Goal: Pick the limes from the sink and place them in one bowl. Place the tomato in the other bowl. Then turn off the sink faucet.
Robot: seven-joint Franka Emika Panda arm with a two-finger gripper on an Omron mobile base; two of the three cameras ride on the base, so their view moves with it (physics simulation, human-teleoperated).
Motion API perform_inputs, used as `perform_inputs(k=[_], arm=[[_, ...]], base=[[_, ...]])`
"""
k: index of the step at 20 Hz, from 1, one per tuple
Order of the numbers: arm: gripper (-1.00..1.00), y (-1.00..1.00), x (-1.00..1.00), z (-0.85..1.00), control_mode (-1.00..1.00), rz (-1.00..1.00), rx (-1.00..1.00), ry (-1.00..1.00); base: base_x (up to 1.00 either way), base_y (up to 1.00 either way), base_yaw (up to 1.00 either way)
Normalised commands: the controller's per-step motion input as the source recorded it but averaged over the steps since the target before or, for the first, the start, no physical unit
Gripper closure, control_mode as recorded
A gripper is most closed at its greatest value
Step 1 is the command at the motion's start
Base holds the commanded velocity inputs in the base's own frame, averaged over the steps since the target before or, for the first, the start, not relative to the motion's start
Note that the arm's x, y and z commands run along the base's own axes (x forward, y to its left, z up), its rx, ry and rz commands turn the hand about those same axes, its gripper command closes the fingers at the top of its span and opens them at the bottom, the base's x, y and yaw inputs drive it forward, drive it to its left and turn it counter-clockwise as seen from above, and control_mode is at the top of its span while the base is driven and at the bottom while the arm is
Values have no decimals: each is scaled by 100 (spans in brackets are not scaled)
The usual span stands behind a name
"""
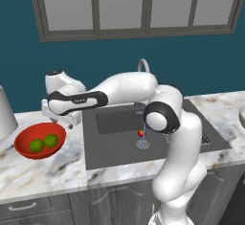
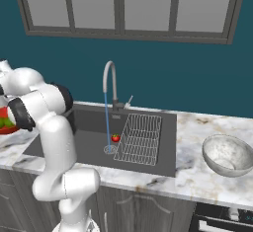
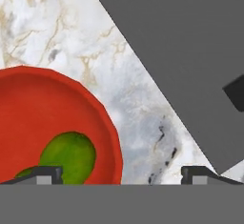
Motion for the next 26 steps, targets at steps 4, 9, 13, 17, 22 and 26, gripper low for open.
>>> perform_inputs(k=[4,9,13,17,22,26], arm=[[-100,-94,-13,0,-100,8,4,-6],[-100,-82,0,0,-100,11,5,0],[-100,-75,0,-3,-100,13,2,0],[-100,-75,0,-7,-100,13,0,0],[-100,-74,0,-16,-100,13,0,1],[-100,-70,0,-24,-100,16,0,0]], base=[[0,0,0],[0,0,0],[0,0,0],[0,0,0],[0,0,0],[0,0,0]])
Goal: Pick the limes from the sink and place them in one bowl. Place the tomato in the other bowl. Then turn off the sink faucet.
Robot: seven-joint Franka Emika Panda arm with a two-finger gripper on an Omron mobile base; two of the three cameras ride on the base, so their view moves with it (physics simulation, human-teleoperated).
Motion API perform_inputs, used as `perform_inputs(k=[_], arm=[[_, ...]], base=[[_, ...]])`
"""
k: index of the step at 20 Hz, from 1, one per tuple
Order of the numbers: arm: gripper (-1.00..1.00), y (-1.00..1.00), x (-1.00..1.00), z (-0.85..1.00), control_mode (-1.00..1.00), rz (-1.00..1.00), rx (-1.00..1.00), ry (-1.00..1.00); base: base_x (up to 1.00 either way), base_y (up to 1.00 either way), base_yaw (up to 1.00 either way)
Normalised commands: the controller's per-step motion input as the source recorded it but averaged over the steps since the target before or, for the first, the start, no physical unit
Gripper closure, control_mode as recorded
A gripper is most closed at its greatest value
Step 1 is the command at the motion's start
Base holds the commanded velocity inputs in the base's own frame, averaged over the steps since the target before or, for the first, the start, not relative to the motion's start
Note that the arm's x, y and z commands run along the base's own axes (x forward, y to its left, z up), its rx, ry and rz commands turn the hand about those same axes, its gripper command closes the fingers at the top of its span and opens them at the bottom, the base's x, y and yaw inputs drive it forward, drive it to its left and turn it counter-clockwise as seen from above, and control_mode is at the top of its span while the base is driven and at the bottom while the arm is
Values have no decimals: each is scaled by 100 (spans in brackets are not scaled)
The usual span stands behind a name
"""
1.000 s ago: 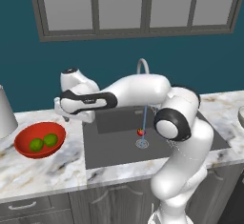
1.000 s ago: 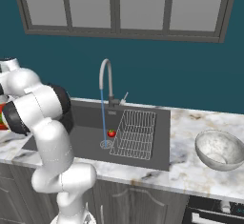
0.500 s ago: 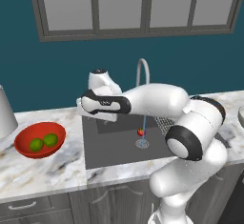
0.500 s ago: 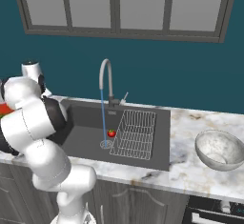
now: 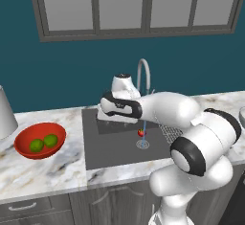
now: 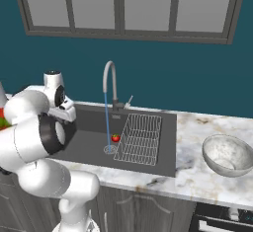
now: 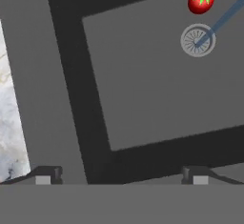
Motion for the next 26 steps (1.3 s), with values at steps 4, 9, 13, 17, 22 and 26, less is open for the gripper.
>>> perform_inputs(k=[4,9,13,17,22,26], arm=[[-100,-66,1,-31,-100,14,0,-1],[-100,-44,1,-31,-100,6,0,-5],[-100,-10,7,-29,-100,0,-1,-1],[-100,-21,29,-37,-100,0,-7,0],[-100,-23,20,-25,-100,0,-13,0],[-100,-28,18,-29,-100,0,-11,-1]], base=[[0,0,0],[0,0,0],[0,0,0],[0,0,0],[0,0,0],[0,0,0]])
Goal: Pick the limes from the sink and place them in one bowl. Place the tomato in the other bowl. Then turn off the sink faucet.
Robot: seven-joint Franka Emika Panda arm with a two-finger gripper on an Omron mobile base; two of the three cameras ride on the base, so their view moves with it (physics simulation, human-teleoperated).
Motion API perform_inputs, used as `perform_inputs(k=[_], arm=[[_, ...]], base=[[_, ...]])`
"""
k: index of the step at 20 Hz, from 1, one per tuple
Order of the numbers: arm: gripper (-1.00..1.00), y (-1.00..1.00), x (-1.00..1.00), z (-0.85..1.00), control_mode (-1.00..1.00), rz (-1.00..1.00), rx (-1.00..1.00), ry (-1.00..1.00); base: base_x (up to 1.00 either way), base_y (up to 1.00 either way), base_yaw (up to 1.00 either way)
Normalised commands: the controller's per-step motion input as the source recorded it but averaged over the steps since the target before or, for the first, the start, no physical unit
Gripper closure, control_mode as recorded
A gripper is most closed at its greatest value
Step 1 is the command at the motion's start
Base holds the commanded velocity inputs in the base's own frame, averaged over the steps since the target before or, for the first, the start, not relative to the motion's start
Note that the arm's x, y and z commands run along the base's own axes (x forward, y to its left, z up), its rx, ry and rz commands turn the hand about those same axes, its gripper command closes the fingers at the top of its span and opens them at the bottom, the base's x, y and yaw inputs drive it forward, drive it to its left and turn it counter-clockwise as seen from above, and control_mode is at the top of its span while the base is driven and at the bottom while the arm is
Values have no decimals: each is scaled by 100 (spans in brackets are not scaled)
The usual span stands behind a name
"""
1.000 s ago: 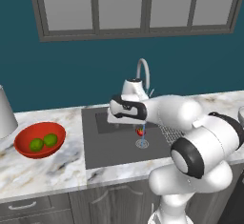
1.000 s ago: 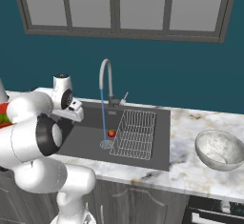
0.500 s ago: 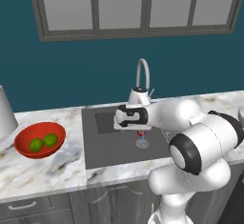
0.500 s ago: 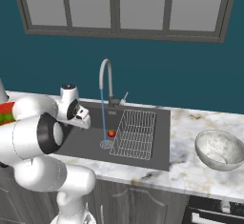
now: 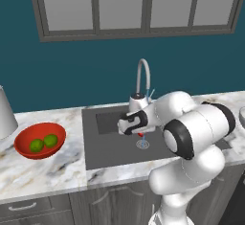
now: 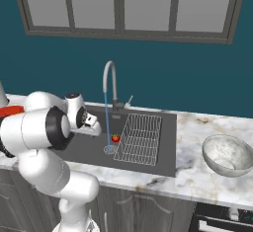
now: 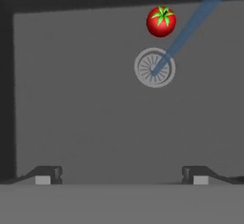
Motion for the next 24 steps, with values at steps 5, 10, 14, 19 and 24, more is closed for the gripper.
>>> perform_inputs(k=[5,10,14,19,24], arm=[[-100,-21,11,-10,-100,0,-4,0],[-100,-10,33,-17,-100,0,-2,0],[-100,-7,37,-29,-100,0,-2,0],[-100,-10,35,-29,-100,0,-4,0],[-100,-7,35,-21,-100,0,-2,0]], base=[[0,0,0],[0,0,0],[0,0,0],[0,0,0],[0,0,0]])
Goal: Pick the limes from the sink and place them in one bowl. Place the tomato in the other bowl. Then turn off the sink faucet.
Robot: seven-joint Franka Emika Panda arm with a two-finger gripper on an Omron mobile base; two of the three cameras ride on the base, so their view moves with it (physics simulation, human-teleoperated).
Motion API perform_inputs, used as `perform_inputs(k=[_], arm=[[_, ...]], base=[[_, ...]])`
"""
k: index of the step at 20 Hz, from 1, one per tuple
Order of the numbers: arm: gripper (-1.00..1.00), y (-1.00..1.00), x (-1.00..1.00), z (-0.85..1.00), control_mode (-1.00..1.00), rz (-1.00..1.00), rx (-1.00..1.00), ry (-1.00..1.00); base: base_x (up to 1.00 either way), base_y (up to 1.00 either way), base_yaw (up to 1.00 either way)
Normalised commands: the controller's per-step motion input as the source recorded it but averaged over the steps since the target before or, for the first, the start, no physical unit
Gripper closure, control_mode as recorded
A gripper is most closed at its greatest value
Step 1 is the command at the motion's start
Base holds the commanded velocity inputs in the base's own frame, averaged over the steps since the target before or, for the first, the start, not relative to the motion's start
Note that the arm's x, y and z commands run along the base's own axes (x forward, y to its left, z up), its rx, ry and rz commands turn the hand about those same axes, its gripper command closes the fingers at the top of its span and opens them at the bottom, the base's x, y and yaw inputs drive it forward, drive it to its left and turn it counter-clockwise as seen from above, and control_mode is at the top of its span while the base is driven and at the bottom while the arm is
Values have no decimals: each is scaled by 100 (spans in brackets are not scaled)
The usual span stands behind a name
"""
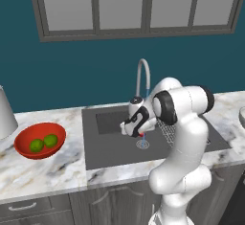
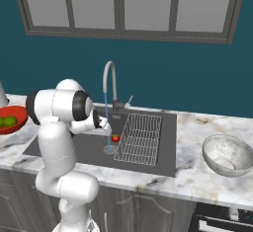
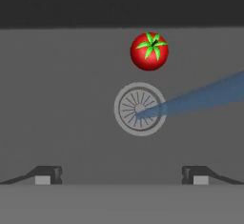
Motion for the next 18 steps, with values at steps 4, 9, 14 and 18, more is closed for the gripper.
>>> perform_inputs(k=[4,9,14,18], arm=[[-100,-9,31,-14,-100,0,0,0],[-100,-16,31,-13,-100,0,0,0],[-100,-21,35,-25,-100,0,0,0],[-100,-17,37,-29,-100,0,-1,0]], base=[[0,0,0],[0,0,0],[0,0,0],[0,0,0]])
